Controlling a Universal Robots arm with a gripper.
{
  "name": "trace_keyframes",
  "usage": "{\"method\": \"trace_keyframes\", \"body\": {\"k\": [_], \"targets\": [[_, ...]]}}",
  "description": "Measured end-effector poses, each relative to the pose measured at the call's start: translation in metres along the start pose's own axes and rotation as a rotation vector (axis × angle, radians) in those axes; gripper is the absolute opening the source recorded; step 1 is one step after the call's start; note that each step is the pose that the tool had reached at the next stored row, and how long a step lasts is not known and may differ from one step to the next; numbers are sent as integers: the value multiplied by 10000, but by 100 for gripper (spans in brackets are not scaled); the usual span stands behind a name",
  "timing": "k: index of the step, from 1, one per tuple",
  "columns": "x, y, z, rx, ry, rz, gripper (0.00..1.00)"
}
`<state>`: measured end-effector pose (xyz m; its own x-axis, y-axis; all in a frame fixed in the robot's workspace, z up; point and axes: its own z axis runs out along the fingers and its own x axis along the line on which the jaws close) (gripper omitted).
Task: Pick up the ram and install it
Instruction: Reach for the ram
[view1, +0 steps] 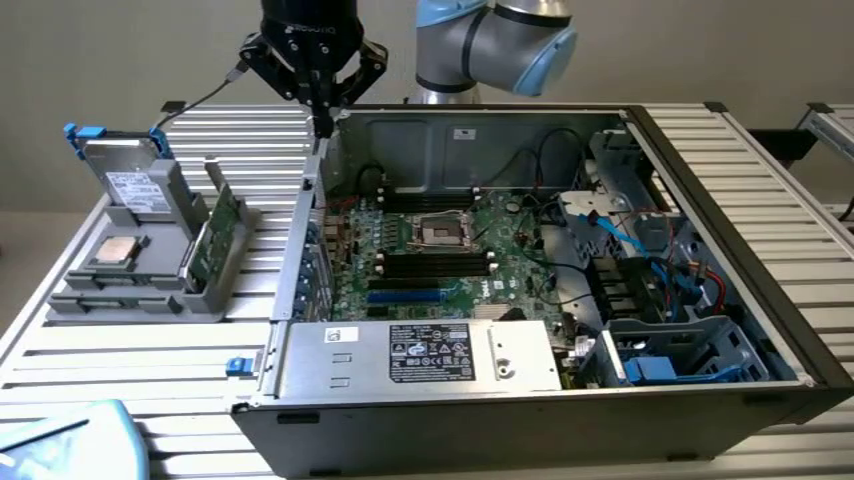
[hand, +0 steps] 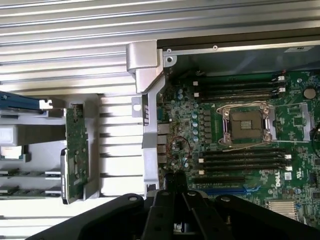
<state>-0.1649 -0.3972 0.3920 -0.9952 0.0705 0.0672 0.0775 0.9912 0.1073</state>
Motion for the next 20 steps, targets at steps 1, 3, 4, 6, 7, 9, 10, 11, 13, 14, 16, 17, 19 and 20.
{"method": "trace_keyframes", "body": {"k": [1,3,4,6,7,9,10,11,13,14,16,17,19,20], "targets": [[43,-2,5,0,15,1,11],[129,-4,15,2,27,-5,11],[174,-5,21,2,28,-8,11],[262,-7,33,3,31,-21,11],[305,-9,38,4,34,-27,11],[385,-14,50,6,41,-46,11],[422,-17,56,6,43,-55,11],[462,-20,62,7,45,-65,11],[541,-27,74,8,50,-88,11],[581,-30,80,10,52,-100,11],[658,-37,91,12,58,-122,11],[697,-40,97,13,62,-137,11],[762,-46,106,15,73,-169,11],[795,-49,111,17,80,-188,11]]}}
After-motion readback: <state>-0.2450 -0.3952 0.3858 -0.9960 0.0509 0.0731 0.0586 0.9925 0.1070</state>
